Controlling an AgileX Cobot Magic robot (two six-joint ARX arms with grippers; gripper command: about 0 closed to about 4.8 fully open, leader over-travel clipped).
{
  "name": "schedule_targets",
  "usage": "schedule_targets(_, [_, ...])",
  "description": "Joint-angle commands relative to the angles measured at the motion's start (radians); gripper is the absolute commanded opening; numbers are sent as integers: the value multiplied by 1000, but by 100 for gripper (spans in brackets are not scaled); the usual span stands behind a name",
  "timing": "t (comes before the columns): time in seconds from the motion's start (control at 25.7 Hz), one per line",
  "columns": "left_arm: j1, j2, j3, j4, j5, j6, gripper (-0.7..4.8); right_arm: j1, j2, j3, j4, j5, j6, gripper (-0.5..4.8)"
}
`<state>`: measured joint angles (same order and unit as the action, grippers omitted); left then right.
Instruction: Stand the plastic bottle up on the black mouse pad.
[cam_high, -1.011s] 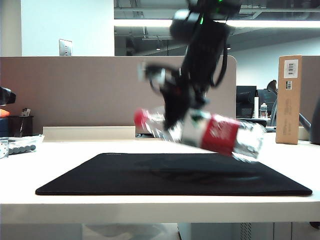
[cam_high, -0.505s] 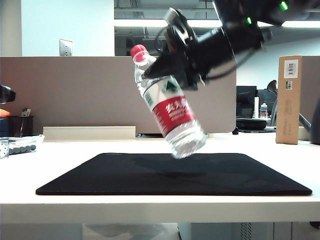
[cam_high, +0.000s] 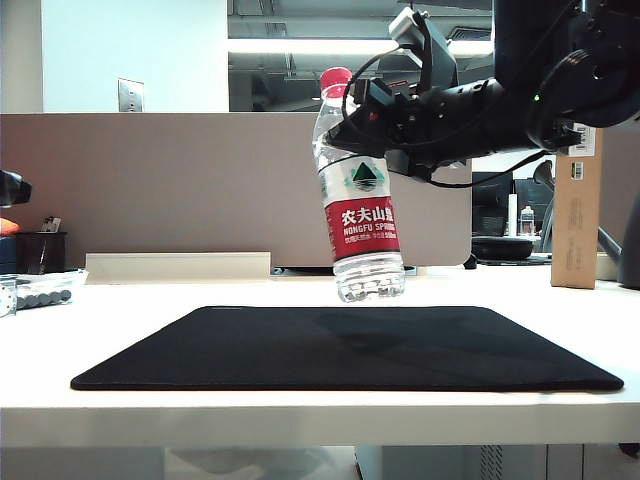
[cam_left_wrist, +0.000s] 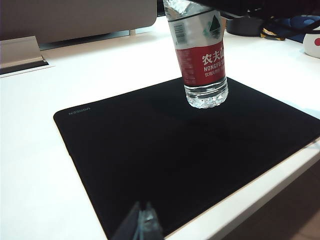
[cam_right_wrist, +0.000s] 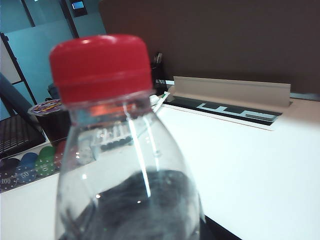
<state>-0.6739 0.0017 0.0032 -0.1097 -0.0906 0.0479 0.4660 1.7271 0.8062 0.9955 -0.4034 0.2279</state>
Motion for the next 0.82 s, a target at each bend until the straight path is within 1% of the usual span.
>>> schedule_targets(0.04, [-1,1,5,10,1,-3,-4,3,29,12,150,9,13,39])
schedule_targets(0.12, [-1,1,5,10,1,-3,-4,3,56,12,220,11,28,30])
schedule_targets(0.27, [-1,1,5,10,1,-3,-4,3,127,12,323,69,28,31])
schedule_targets(0.35, [-1,1,5,10,1,-3,-4,3,180,12,398,69,37,31])
schedule_targets(0.47, [-1,1,4,10,1,-3,-4,4,217,13,406,69,56,35])
schedule_targets(0.58, [-1,1,5,10,1,-3,-4,4,238,13,404,69,68,81])
schedule_targets(0.62, [-1,1,4,10,1,-3,-4,4,239,13,404,71,67,108])
schedule_targets(0.66, [-1,1,4,10,1,-3,-4,4,240,13,404,72,68,169])
schedule_targets(0.7, [-1,1,5,10,1,-3,-4,4,240,13,404,72,67,218])
schedule_targets(0.78, [-1,1,5,11,1,-3,-4,4,239,13,406,72,68,295])
schedule_targets(0.82, [-1,1,5,10,1,-3,-4,4,239,13,406,72,68,321])
